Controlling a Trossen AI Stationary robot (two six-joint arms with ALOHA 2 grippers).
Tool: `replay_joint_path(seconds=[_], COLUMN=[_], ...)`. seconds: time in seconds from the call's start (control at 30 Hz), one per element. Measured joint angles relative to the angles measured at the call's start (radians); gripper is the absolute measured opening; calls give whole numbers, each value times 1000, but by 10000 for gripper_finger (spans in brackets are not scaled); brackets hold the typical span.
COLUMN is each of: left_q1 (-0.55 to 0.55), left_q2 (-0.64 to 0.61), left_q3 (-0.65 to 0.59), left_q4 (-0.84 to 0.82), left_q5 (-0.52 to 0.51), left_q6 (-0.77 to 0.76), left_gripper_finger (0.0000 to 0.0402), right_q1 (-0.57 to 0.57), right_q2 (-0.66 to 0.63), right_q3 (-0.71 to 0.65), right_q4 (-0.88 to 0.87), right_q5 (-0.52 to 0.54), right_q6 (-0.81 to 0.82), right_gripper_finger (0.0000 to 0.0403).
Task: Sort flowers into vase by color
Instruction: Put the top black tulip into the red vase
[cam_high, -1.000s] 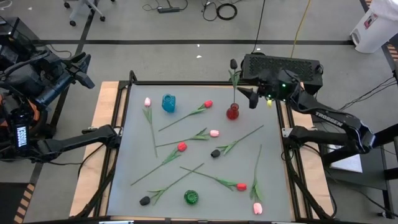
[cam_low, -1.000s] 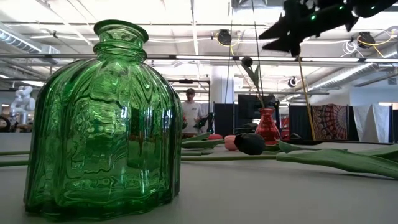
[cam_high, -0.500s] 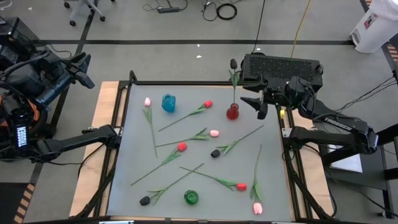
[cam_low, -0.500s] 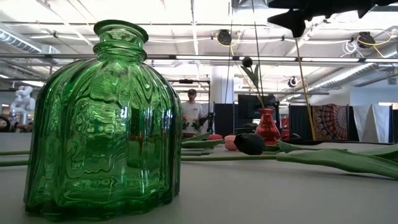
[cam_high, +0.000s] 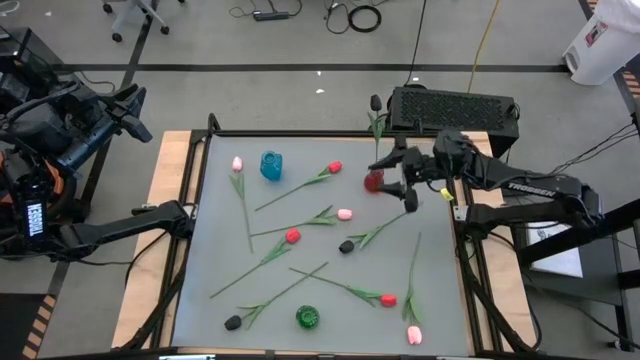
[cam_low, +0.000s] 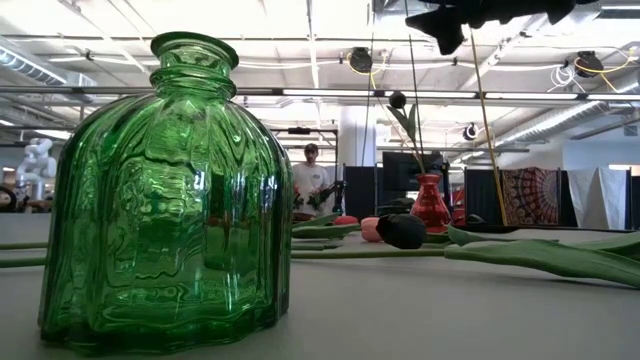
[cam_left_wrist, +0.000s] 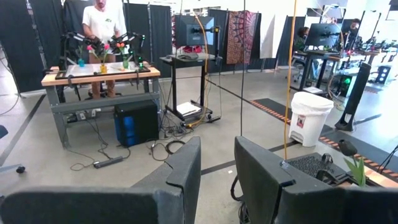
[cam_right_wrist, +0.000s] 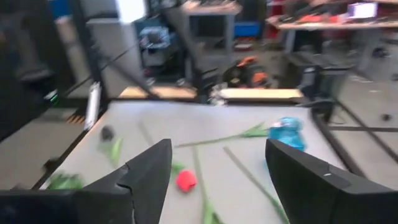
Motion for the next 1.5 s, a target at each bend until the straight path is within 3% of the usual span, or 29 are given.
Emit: replay_joint_path(seconds=[0.33,0.6,0.83,1.17,1.5], left_q1=[0,0,0,0,0], left_q2=[0,0,0,0,0], left_q3=[0,0,0,0,0], left_q4=[0,0,0,0,0], left_q5=[0,0,0,0,0], left_q6=[0,0,0,0,0], left_gripper_finger=[105,105,105,105,105], right_q1=[135,244,303,340,342], right_q2=[48,125,235,361,484], right_q3=[138,298,440,465,465], right_q4=[-337,-572,-812,-921,-949], right_q5=[-40,84,97,125,223], right_q6=[-219,-241,-275,-347,-351], right_gripper_finger=[251,251,251,251,251])
